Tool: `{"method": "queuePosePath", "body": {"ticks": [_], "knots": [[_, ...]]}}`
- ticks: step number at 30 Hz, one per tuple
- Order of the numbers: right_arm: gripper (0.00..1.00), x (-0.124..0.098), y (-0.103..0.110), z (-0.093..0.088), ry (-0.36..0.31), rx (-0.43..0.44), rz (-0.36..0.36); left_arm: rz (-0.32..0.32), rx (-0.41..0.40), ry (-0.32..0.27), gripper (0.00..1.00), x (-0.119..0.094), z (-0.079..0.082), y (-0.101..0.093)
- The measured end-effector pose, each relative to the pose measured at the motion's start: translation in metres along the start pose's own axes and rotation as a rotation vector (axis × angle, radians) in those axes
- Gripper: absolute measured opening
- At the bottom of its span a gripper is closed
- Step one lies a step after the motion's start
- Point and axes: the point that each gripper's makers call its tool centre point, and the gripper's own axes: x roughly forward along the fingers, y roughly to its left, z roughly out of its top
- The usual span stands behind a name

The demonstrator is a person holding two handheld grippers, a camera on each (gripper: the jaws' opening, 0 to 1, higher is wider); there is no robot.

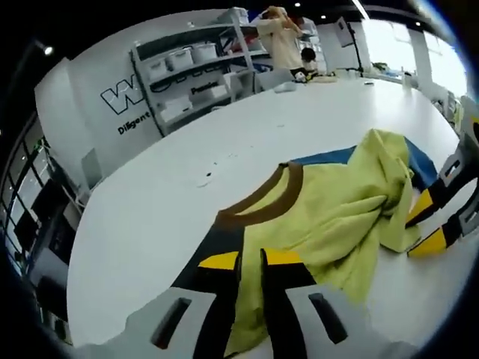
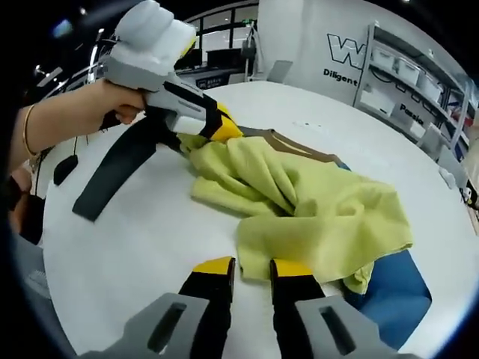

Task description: Fold the garment on the visible template until the final outline fits inside the template.

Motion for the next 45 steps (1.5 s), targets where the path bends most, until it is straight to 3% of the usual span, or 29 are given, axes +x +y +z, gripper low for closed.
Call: {"method": "queuePosePath", "body": {"ticks": [7,9,12,14,18,21,24,27,30,34,42,45], "knots": [[0.13,0.001,-0.001,0.001,0.004,0.005,0.002,-0.047,-0.012,-0.055,0.38,-0.017,0.007,-0.011],[0.12,0.001,-0.003,0.001,-0.005,0.050,-0.003,-0.064,-0.010,-0.071,0.42,-0.024,0.011,-0.016],[0.12,0.000,-0.004,0.002,-0.008,0.066,0.007,-0.101,0.032,-0.115,0.53,-0.035,0.020,-0.030],[0.12,0.000,-0.003,0.002,-0.008,0.063,0.009,-0.116,0.062,-0.124,0.54,-0.040,0.022,-0.037],[0.12,0.000,-0.002,0.001,-0.008,0.044,0.005,-0.134,0.116,-0.124,0.50,-0.046,0.018,-0.053],[0.12,0.000,-0.001,0.001,-0.009,0.007,-0.002,-0.133,0.153,-0.162,0.47,-0.050,0.018,-0.062],[0.12,0.000,-0.001,0.000,-0.015,-0.006,-0.009,-0.153,0.196,-0.142,0.45,-0.047,0.009,-0.073],[0.12,0.000,-0.001,0.000,-0.019,0.000,-0.006,-0.174,0.221,-0.086,0.42,-0.042,-0.007,-0.082],[0.11,-0.002,-0.001,-0.001,-0.009,-0.005,0.002,-0.194,0.212,-0.057,0.37,-0.036,-0.016,-0.088],[0.10,-0.002,-0.001,-0.001,-0.014,-0.008,0.000,-0.175,0.224,-0.022,0.30,-0.029,-0.025,-0.087],[0.04,-0.003,-0.003,-0.001,0.000,-0.058,-0.001,-0.157,0.173,-0.029,0.20,-0.022,-0.025,-0.081],[0.00,-0.004,-0.007,-0.003,0.011,-0.078,-0.020,-0.163,0.159,-0.042,0.11,-0.023,-0.022,-0.081]]}}
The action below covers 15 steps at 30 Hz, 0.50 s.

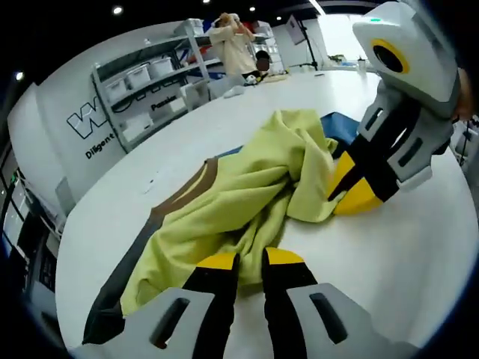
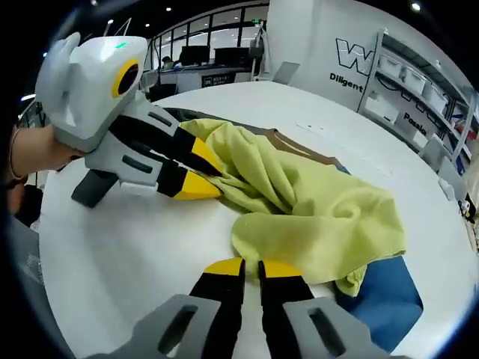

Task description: Fold the garment on the visible template until the final outline fits inside the template.

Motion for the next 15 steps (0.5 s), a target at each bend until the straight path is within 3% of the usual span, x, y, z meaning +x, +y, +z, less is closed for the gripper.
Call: {"method": "queuePosePath", "body": {"ticks": [7,15], "knots": [[0.00,-0.011,-0.006,0.001,-0.010,0.018,-0.007,-0.029,-0.015,-0.021,0.07,-0.010,0.008,-0.004],[0.00,-0.045,-0.016,0.014,-0.064,-0.001,-0.040,-0.058,-0.088,-0.054,0.07,-0.039,0.023,-0.002]]}}
